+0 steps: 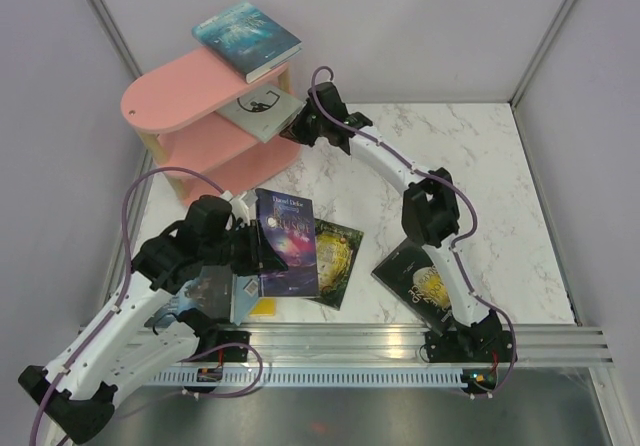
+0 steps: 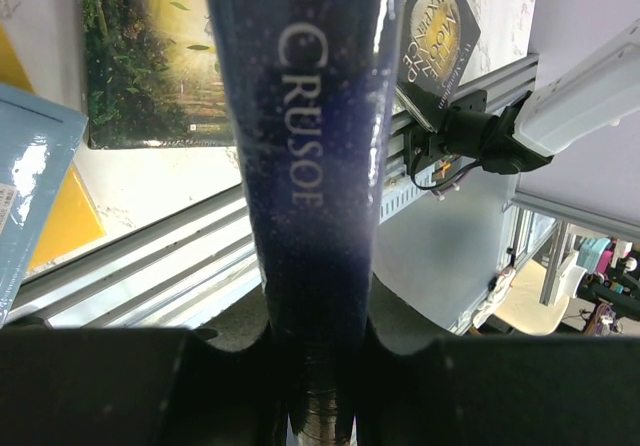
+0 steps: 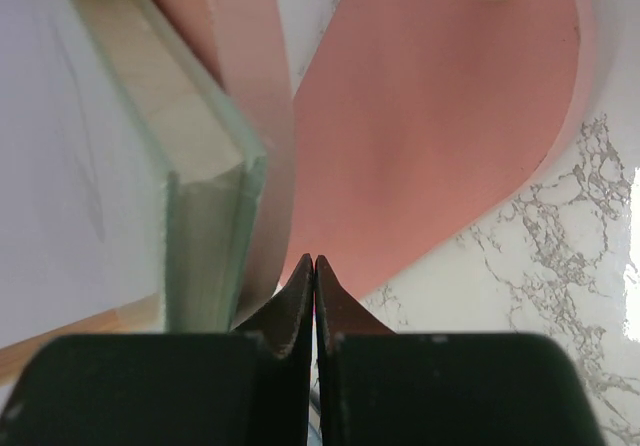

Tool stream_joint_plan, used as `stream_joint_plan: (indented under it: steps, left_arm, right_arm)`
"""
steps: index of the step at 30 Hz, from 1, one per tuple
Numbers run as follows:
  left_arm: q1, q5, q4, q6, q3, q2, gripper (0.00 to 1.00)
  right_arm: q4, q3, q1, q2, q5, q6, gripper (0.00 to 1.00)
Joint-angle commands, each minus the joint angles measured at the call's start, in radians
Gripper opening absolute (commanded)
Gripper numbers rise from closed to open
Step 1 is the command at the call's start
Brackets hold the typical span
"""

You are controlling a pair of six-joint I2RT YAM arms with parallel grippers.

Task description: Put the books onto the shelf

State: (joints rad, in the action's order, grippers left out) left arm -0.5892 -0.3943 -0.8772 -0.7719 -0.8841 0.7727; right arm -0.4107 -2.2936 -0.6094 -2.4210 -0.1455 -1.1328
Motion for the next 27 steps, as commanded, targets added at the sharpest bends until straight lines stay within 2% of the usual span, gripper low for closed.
stream_joint_plan:
  steps: [1,3,7,8,9,11,12,14,15,16,17,21,25,27]
  left_arm:
    - [0.008,-0.009,0.070,0.046,-0.078,-0.001,0.02]
    - [0.009,-0.009,0.070,0.046,-0.085,0.010,0.02]
    - [0.011,-0.005,0.041,0.091,-0.113,0.028,0.02]
    - [0.011,-0.011,0.040,0.095,-0.122,0.031,0.02]
    - [0.011,-0.020,0.040,0.095,-0.147,0.039,0.02]
    - [0.011,-0.020,0.040,0.095,-0.174,0.065,0.02]
    - [0.011,-0.020,0.040,0.095,-0.208,0.076,0.02]
    - [0.011,-0.037,0.041,0.132,-0.252,0.123,0.02]
    - [0.011,-0.061,0.043,0.132,-0.310,0.141,0.02]
    - [0.011,-0.064,0.044,0.135,-0.347,0.163,0.02]
    - [0.011,-0.064,0.046,0.135,-0.386,0.201,0.02]
    - [0.055,-0.034,0.044,0.123,-0.637,0.313,0.02]
    - [0.170,-0.096,0.069,0.069,-0.795,0.414,0.02]
    - [0.242,-0.176,0.144,0.020,-0.829,0.441,0.02]
  right_arm:
    - [0.055,-0.043,-0.001,-0.010,-0.014,-0.038,0.00]
    - [0.059,-0.014,0.000,0.016,-0.014,-0.028,0.00]
    - [0.082,0.205,0.040,0.188,0.001,0.043,0.00]
    - [0.082,0.250,0.051,0.229,0.007,0.066,0.03]
    - [0.082,0.297,0.065,0.271,0.011,0.085,0.17]
    - [0.055,0.434,0.117,0.402,0.012,0.148,0.33]
    - [0.043,0.477,0.134,0.445,0.014,0.166,0.55]
    - [0.001,0.598,0.180,0.573,0.020,0.205,0.73]
    - [-0.007,0.637,0.189,0.615,0.015,0.234,0.90]
    - [-0.026,0.704,0.201,0.698,0.017,0.246,0.95]
    - [-0.046,0.727,0.203,0.736,0.026,0.258,0.98]
    - [-0.160,0.787,0.203,0.924,0.112,0.307,0.98]
    - [-0.133,0.906,0.201,1.083,0.055,0.219,0.98]
    - [-0.090,0.969,0.201,1.167,-0.012,0.150,0.98]
